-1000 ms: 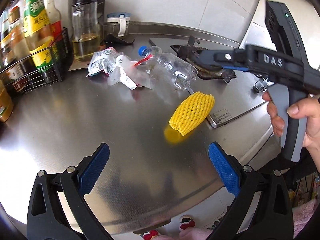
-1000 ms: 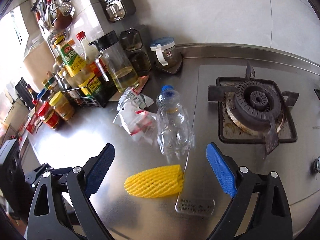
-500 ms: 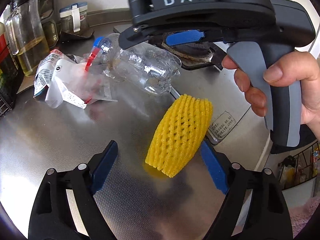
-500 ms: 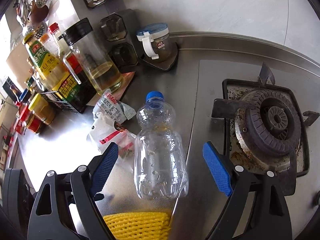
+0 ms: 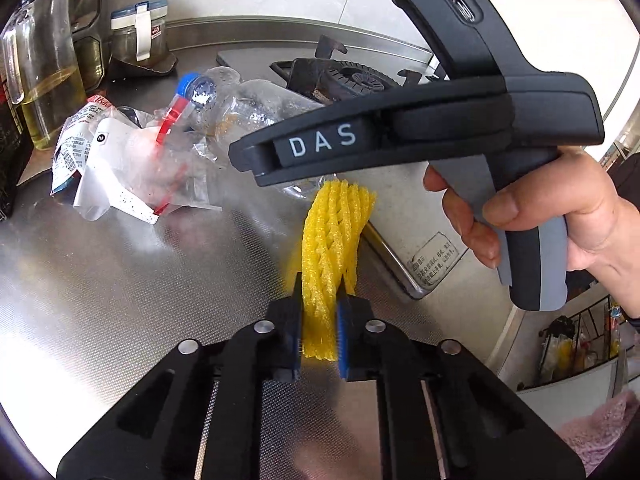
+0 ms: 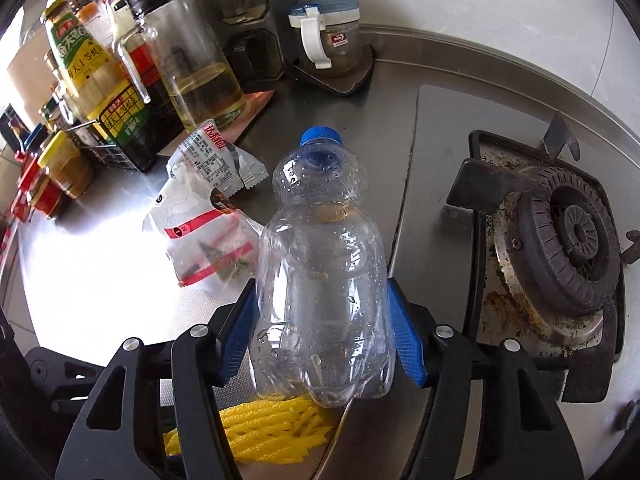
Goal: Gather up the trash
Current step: 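Grasp the yellow foam fruit net with the left tool while the right tool grasps the clear plastic bottle, then carry the foam net and bottle over the bin and release both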
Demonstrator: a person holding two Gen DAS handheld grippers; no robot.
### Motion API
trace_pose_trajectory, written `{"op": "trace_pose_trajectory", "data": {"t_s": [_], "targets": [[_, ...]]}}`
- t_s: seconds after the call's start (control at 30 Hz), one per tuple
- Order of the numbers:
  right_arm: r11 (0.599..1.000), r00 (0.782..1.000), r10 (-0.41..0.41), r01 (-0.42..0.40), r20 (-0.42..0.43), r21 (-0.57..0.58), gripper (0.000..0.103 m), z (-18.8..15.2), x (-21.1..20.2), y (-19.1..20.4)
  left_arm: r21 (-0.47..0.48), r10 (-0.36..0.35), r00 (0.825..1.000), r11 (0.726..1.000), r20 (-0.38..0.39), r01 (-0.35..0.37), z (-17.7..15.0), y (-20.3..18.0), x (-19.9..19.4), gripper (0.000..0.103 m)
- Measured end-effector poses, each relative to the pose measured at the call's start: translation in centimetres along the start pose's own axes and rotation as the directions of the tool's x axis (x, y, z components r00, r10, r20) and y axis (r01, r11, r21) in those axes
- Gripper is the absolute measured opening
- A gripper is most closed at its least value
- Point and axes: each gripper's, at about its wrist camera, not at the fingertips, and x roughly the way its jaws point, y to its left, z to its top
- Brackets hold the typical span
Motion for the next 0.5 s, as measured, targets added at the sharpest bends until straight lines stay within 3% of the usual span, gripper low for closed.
{"op": "trace_pose_trajectory", "data": {"t_s": [0.23,0.5], "targets": [[0.999,0.999,0.017,-0.018,0.047,0.038,0.063,-0.5,-1.9,-0.3,-0.026,0.08,0.997,0.996,0.011,-0.08,-0.9,0.3,-1.9,0.009],[0.997,0.99,0.06,-0.066,0.128,0.042,0.063,-3.3,-7.3,0.1,-0.106,0.155,0.986,0.983,0.064,-0.148,-3.4,-0.1,-6.3,0.009]]}}
